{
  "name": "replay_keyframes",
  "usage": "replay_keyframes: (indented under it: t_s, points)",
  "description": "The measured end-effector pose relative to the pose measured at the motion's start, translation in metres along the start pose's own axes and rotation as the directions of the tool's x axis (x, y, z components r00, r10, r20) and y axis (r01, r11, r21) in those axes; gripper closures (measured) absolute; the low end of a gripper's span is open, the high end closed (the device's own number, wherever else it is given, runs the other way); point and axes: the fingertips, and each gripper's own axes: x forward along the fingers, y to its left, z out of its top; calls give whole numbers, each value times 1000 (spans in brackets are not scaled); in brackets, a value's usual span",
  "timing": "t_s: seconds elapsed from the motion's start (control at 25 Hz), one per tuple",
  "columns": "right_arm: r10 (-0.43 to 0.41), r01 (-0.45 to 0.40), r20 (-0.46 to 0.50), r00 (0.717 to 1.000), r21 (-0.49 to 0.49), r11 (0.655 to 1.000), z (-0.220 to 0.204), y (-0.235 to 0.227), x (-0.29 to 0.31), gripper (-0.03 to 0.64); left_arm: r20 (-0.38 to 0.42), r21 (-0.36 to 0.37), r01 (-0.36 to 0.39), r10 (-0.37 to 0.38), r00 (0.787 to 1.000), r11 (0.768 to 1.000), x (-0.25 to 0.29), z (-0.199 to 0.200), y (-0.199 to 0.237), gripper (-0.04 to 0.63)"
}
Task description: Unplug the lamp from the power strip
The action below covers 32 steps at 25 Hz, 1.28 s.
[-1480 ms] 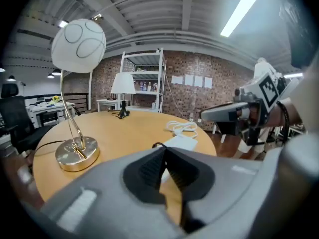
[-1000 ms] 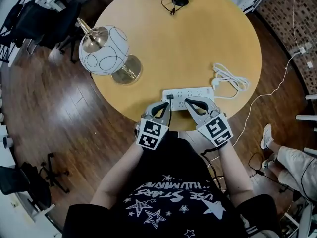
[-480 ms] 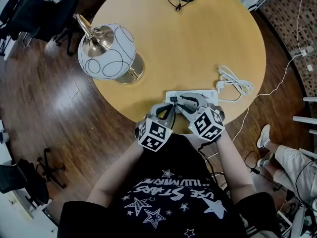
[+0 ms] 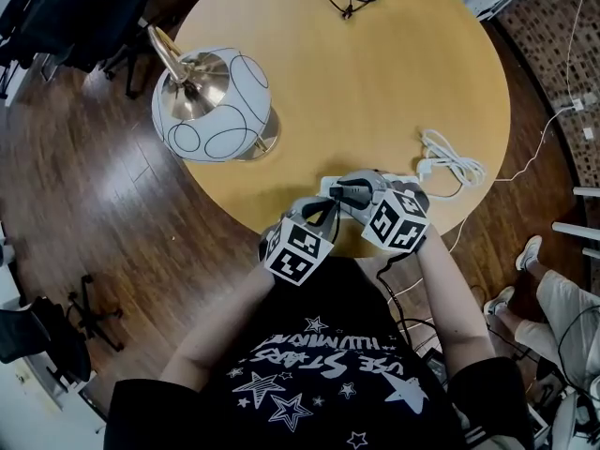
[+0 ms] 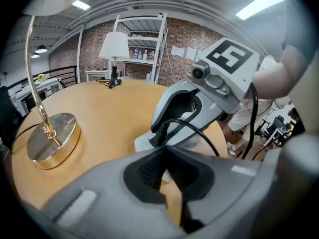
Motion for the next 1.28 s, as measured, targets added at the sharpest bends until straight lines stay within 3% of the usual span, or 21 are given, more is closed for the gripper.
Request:
replay_keyframes:
  t_s: [0.36,0.52,0.96,1.08,1.28]
  points:
    - [121,-121,-17,993,-21,992,1,5,5,528,-10,-1,36,-36,999,999,0,-1,1,592]
    - [116,-118,-58,992,-34,992,1,5,4,535,-17,-23,30,-30,999,999,0,0,0,592]
    - [114,-113,-43,993,28,993,1,3,1,535,-23,-116,-2,-1,1000,993,-2,2,5,592]
    - [118,-119,18,993,63,991,7,2,-3,535,-11,-151,-7,6,1000,989,-1,2,7,592]
    - [97,-99,36,995,52,994,24,-13,-12,535,-21,-105,-17,15,1000,994,-1,2,9,592]
